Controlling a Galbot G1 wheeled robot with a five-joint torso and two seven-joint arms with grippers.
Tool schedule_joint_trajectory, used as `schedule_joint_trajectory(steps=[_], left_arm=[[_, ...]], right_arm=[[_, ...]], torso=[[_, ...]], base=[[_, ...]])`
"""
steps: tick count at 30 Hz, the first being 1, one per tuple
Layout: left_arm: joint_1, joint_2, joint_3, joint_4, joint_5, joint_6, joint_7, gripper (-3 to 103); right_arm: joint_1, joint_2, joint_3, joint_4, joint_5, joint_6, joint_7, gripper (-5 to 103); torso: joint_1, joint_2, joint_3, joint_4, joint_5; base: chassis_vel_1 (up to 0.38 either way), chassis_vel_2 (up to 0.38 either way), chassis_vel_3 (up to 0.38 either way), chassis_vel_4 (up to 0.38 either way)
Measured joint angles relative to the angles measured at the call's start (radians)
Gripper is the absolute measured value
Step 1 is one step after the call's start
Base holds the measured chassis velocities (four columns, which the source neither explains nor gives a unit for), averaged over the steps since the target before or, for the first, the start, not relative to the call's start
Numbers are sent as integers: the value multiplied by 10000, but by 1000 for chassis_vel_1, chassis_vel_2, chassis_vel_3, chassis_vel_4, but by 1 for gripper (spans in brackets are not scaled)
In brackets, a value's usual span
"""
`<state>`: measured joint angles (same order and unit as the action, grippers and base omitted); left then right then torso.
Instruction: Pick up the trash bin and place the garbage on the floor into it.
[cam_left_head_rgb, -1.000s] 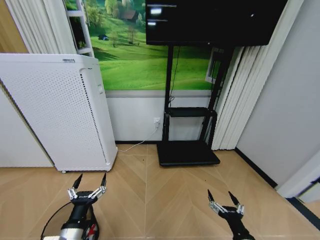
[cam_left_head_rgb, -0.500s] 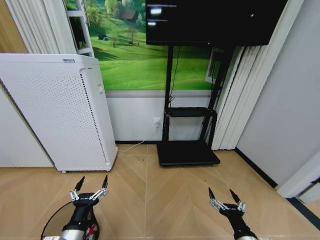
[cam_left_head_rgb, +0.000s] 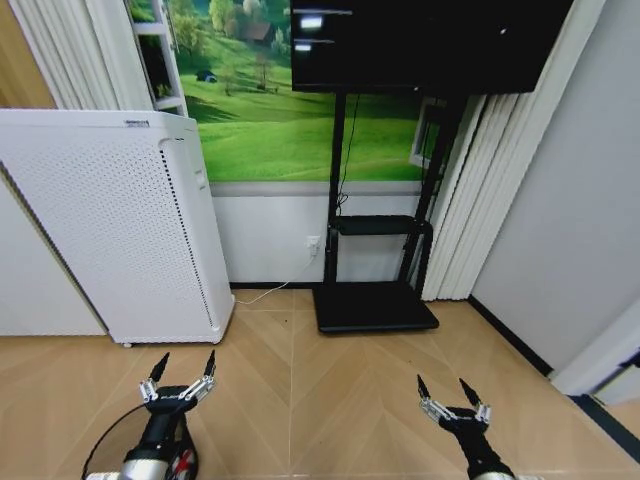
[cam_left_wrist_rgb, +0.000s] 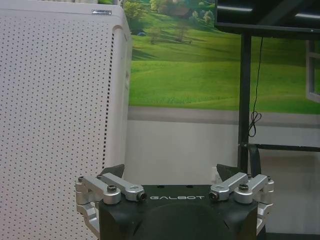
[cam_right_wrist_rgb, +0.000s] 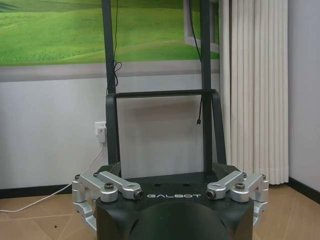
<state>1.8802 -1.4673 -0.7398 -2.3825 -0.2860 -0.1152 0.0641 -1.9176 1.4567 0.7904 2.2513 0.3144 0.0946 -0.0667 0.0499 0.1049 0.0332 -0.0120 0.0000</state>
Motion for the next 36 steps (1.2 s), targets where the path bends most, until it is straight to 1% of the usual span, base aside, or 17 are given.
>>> schedule_joint_trajectory(steps=[2,3,5,6,12,18,22,24,26,36], left_arm=[[0,0,-1,0,0,0,1,100],[0,0,-1,0,0,0,1,100],[0,0,-1,0,0,0,1,100],[0,0,-1,0,0,0,1,100],[0,0,-3,0,0,0,1,100],[0,0,-3,1,0,0,1,100],[0,0,-3,2,0,1,1,100],[0,1,-3,2,0,1,0,100],[0,1,-3,2,0,1,0,100],[0,1,-4,3,0,1,0,100]], right_arm=[[0,0,0,-2,0,2,-1,100],[0,0,0,-2,0,2,-1,100],[0,-1,0,-4,-1,4,-3,100],[0,-1,0,-4,-1,4,-3,100],[0,-1,0,-6,-1,9,-6,100],[1,0,1,-8,-2,15,-9,100],[1,0,1,-7,-2,16,-10,100],[1,-1,1,-8,-2,16,-11,100],[1,-1,1,-8,-2,16,-11,100],[1,-1,1,-8,-2,17,-11,100]], torso=[[11,129,118,0,0],[11,129,118,0,0],[26,246,222,1,0],[26,246,222,1,0],[69,524,456,1,-1],[79,604,533,1,0],[104,715,619,-1,0],[125,823,706,-1,-1],[125,823,706,-1,-1],[184,1106,933,-2,0]], base=[[0,0,0,0],[0,0,0,0],[0,0,0,0],[0,0,0,0],[0,0,0,0],[0,0,0,0],[0,0,0,0],[0,0,0,0],[0,0,0,0],[0,0,0,0]])
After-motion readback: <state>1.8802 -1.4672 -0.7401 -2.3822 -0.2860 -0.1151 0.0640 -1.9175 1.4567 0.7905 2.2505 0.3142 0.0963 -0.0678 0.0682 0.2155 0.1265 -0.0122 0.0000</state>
